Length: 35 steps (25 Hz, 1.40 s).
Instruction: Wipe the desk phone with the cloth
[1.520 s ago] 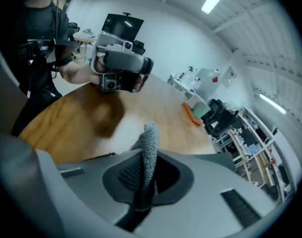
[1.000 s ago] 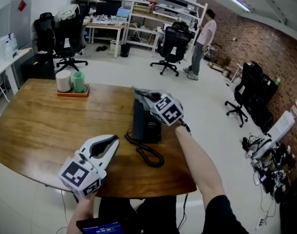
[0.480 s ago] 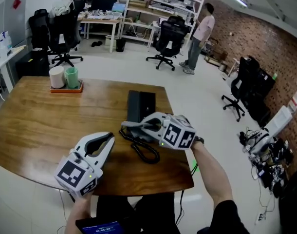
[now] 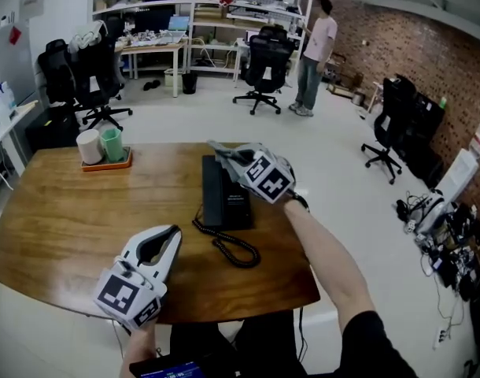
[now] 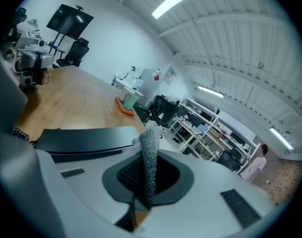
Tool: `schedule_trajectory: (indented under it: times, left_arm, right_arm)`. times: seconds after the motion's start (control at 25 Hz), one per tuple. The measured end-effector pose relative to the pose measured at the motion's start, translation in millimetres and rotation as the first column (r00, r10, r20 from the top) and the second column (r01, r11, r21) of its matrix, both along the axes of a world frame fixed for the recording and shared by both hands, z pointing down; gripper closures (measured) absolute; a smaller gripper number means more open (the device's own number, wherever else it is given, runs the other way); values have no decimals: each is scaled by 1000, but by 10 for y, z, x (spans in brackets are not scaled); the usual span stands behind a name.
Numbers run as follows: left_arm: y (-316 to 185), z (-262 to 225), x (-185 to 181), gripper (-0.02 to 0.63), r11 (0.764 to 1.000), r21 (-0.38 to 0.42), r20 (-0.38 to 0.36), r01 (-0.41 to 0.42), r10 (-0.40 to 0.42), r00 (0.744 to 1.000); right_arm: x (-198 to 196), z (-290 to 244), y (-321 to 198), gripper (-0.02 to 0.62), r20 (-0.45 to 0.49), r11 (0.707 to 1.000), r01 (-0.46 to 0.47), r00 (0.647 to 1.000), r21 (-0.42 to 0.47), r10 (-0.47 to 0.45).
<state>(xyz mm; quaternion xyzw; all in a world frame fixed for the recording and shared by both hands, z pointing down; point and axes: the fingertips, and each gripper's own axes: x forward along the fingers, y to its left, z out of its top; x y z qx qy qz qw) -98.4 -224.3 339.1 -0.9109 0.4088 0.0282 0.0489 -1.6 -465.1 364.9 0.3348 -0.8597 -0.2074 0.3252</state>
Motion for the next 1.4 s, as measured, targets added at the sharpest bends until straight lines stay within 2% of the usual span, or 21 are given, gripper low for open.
schedule_trajectory:
  times: [0.16, 0.28, 0.4, 0.44, 0.48, 0.56, 0.64, 0.68, 0.76, 0.8, 0.92, 1.04, 1.16, 1.28, 1.4]
  left_arm:
    - [-15, 2, 21, 598, 1000, 10, 34, 2, -3, 999]
    - [-14, 13, 20, 598, 1000, 15, 40, 3, -4, 999]
    - [-2, 6, 43, 598, 1000, 14, 45, 0, -1, 999]
    - [1, 7, 52, 598, 1000, 14, 50, 0, 0, 999]
    - [0, 10, 54, 598, 1000, 14, 54, 0, -1, 999]
    - [-11, 20, 36, 598, 1000, 13, 56, 3, -4, 998]
    - [-21, 33, 11, 598, 1000, 13, 49, 6, -7, 999]
    - [-22, 40, 2, 598, 1000, 13, 44, 8, -8, 999]
    - [-19, 49, -4, 598, 1000, 13, 35, 13, -14, 999]
    - [-15, 45, 1, 598, 1000, 13, 31, 16, -16, 999]
    - [14, 8, 22, 598, 1000, 24, 29, 19, -19, 999]
    - [43, -40, 28, 598, 999, 41, 35, 17, -19, 999]
    - [25, -62, 7, 598, 997, 66, 41, 28, -31, 999]
    - [31, -58, 11, 598, 997, 67, 49, 26, -29, 998]
    - [48, -40, 32, 598, 998, 61, 59, 21, -24, 998]
  right_arm:
    - [-90, 218, 554, 569, -104, 986, 163, 981, -37, -166]
    - [-87, 458, 1076, 569, -186, 957, 278, 939, -78, -288]
    - [-9, 670, 1538, 569, -256, 908, 386, 873, -160, -416]
    - [23, 686, 1602, 569, -267, 897, 404, 857, -180, -440]
    - [45, 643, 1577, 569, -261, 897, 404, 860, -179, -439]
    - [54, 384, 1264, 569, -184, 933, 342, 915, -113, -358]
    - [88, 45, 754, 569, -56, 979, 203, 977, -17, -204]
    - [126, -88, 496, 569, 5, 992, 121, 993, 17, -121]
    - [193, -216, 83, 569, 79, 999, -8, 997, 37, 5]
    - [205, -213, -55, 569, 82, 998, -46, 996, 35, 43]
    - [157, -107, -158, 569, 37, 998, -54, 998, 19, 53]
    - [116, 14, 84, 569, 2, 999, 35, 999, -13, -35]
    - [63, 213, 558, 569, -93, 981, 188, 977, -52, -192]
    - [88, 494, 1130, 569, -193, 938, 332, 918, -103, -346]
    - [161, 722, 1596, 569, -281, 877, 445, 831, -181, -480]
